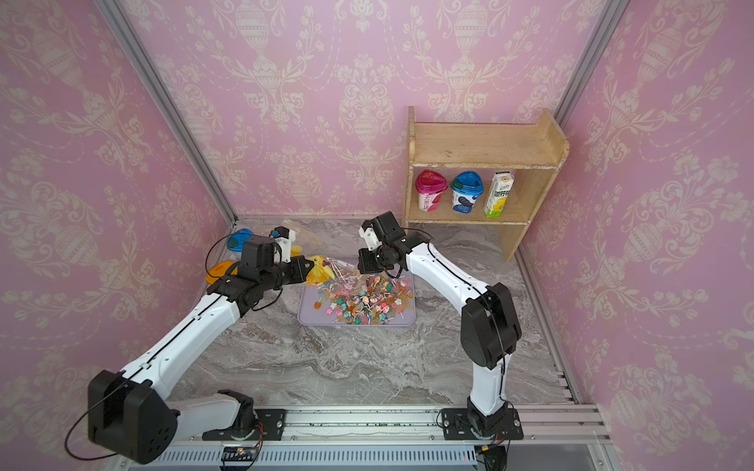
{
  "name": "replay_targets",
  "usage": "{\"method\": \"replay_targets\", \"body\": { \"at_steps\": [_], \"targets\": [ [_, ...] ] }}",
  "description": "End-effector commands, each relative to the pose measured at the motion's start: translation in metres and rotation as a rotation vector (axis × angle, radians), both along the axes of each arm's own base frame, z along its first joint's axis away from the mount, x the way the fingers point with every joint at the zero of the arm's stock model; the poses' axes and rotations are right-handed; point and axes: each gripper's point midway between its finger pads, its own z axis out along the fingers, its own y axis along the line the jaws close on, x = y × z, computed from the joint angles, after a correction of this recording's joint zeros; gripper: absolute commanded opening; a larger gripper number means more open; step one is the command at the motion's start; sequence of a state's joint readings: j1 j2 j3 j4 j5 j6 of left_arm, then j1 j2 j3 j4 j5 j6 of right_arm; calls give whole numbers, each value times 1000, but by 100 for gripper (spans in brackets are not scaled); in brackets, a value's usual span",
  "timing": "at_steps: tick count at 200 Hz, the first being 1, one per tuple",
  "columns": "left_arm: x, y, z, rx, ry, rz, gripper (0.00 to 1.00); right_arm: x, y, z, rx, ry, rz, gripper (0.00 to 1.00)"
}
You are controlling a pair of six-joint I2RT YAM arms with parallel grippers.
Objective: Pour candies out of the ziploc bag
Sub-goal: 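Pour the candies out of the ziploc bag onto the tray.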
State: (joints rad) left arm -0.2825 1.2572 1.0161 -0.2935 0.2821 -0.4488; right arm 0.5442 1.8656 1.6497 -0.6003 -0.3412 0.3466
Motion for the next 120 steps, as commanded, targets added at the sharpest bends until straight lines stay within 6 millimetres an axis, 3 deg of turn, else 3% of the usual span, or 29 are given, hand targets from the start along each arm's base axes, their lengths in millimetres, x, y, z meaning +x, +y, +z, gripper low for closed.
{"method": "replay_targets", "body": {
  "at_steps": [1, 74, 120],
  "targets": [
    [13, 5, 31, 14, -94, 13, 0, 5, 2, 5, -17, -18, 14, 0],
    [15, 9, 37, 46, -109, 21, 0, 8, 5, 2, -7, -7, 15, 0],
    [18, 10, 31, 55, -99, 24, 0, 9, 8, 2, -5, -3, 20, 0]
  ]
}}
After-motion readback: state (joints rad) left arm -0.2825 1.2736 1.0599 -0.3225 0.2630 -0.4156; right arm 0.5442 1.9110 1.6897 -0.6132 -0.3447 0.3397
